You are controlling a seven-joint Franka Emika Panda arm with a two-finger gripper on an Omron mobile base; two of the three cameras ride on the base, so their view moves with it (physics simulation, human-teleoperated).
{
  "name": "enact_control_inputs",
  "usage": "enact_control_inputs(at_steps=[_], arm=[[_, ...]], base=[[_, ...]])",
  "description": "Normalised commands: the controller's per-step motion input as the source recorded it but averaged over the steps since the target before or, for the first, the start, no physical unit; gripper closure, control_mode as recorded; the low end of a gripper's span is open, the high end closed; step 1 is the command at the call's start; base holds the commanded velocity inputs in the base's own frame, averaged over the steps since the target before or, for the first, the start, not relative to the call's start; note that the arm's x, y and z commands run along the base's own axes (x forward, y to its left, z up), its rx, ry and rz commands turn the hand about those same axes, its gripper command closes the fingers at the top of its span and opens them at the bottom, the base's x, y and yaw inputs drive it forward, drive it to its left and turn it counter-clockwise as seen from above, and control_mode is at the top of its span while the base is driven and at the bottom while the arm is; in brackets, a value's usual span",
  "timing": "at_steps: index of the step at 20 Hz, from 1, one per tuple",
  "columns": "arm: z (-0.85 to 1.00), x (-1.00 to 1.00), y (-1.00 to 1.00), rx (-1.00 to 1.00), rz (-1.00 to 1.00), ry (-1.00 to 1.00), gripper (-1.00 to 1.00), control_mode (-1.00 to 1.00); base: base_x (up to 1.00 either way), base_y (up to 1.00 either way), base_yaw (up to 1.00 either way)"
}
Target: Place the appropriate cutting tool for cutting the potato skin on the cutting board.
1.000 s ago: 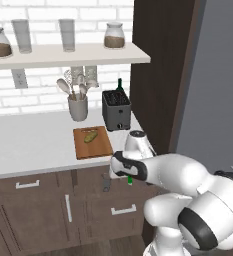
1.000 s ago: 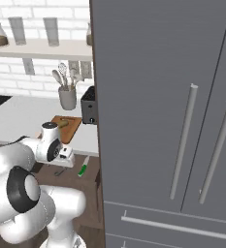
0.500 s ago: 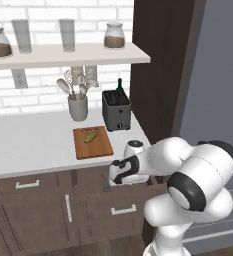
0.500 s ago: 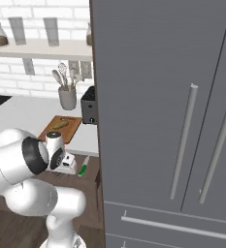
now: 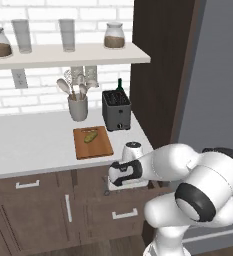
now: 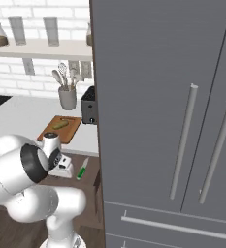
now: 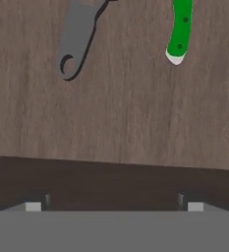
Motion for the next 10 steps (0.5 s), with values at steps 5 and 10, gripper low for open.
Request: enact_control_inputs(at_steps=[5, 10], arm=[[0.00, -0.55, 0.00, 0.00, -0.02, 0.07, -1.00, -1.00], [0.00, -0.61, -0.04, 0.00, -0.01, 0.20, -1.00, -1.00]], base=[[0.00, 0.00, 0.00], [0.00, 0.00, 0.00]])
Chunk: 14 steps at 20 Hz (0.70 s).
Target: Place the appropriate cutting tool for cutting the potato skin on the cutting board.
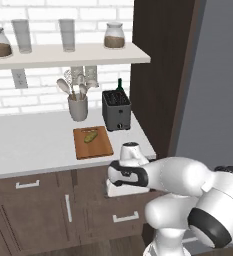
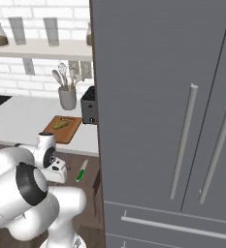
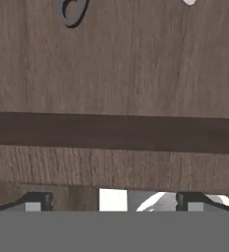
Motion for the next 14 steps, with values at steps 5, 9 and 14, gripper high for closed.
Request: enact_control_inputs(at_steps=[5, 9, 14], arm=[[0.00, -0.67, -0.13, 0.00, 0.00, 0.20, -1.00, -1.00], [0.39, -0.16, 0.02, 0.00, 0.00, 0.02, -1.00, -1.00], [0.31, 0.41, 0.13, 0.00, 0.00, -0.14, -1.00, -1.00]], base=[[0.00, 0.00, 0.00], [0.00, 0.00, 0.00], [0.00, 0.00, 0.00]])
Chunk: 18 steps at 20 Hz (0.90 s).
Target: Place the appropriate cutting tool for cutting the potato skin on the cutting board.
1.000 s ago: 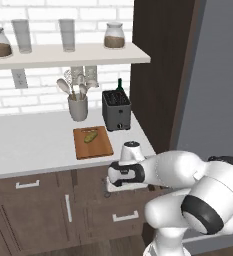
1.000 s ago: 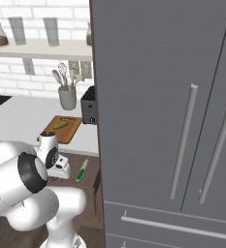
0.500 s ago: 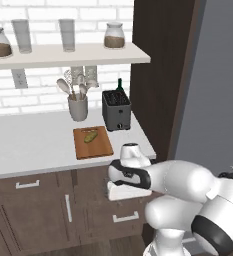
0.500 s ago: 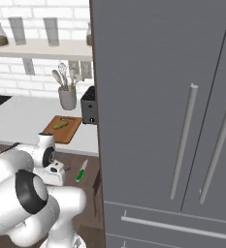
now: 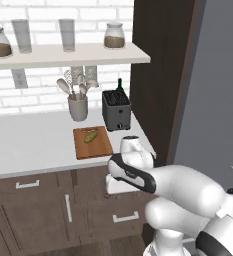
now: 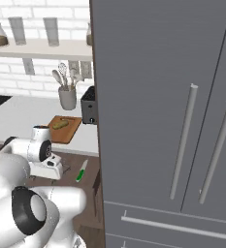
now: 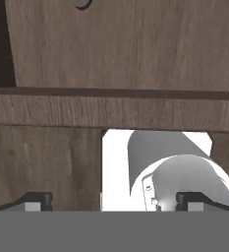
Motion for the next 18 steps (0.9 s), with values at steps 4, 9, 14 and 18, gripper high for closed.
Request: enact_control_inputs(at_steps=[4, 9, 14, 18], arm=[[-0.01, 0.46, 0.02, 0.00, 0.00, -0.23, -1.00, -1.00], [-0.19, 0.64, 0.12, 0.00, 0.00, -0.07, -1.00, -1.00], [-0.23, 0.57, 0.22, -0.01, 0.00, 0.00, -1.00, -1.00], [-0.19, 0.51, 0.27, -0.05, 0.00, 0.00, -1.00, -1.00]], base=[[0.00, 0.00, 0.00], [0.00, 0.00, 0.00], [0.00, 0.00, 0.00], [0.00, 0.00, 0.00]])
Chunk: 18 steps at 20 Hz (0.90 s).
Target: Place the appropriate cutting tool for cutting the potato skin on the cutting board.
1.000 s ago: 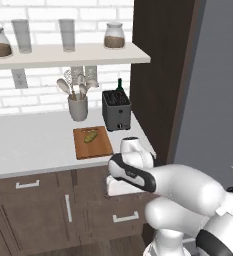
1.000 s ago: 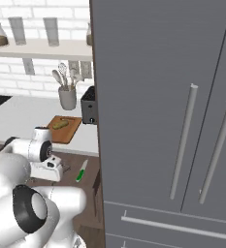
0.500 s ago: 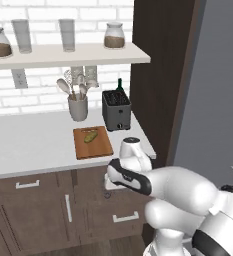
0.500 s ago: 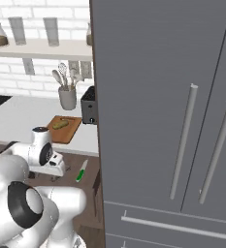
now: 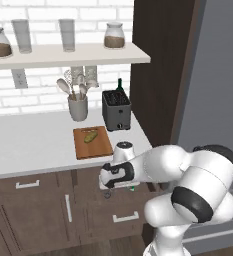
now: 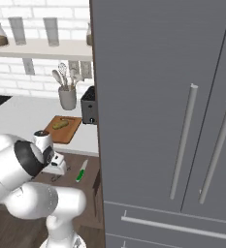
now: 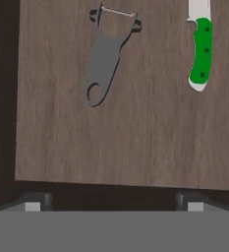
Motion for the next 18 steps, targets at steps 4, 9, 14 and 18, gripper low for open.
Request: enact_control_inputs(at_steps=[4, 9, 14, 18], arm=[[-0.30, 0.45, 0.14, -0.09, 0.00, 0.00, -1.00, -1.00], [-0.33, 0.47, 0.00, -0.06, 0.00, 0.00, -1.00, -1.00], [-0.16, 0.42, 0.10, -0.01, 0.00, 0.01, -1.00, -1.00], [-0.16, 0.33, 0.19, -0.03, 0.00, 0.04, -1.00, -1.00]], base=[[0.00, 0.00, 0.00], [0.00, 0.00, 0.00], [0.00, 0.00, 0.00], [0.00, 0.00, 0.00]])
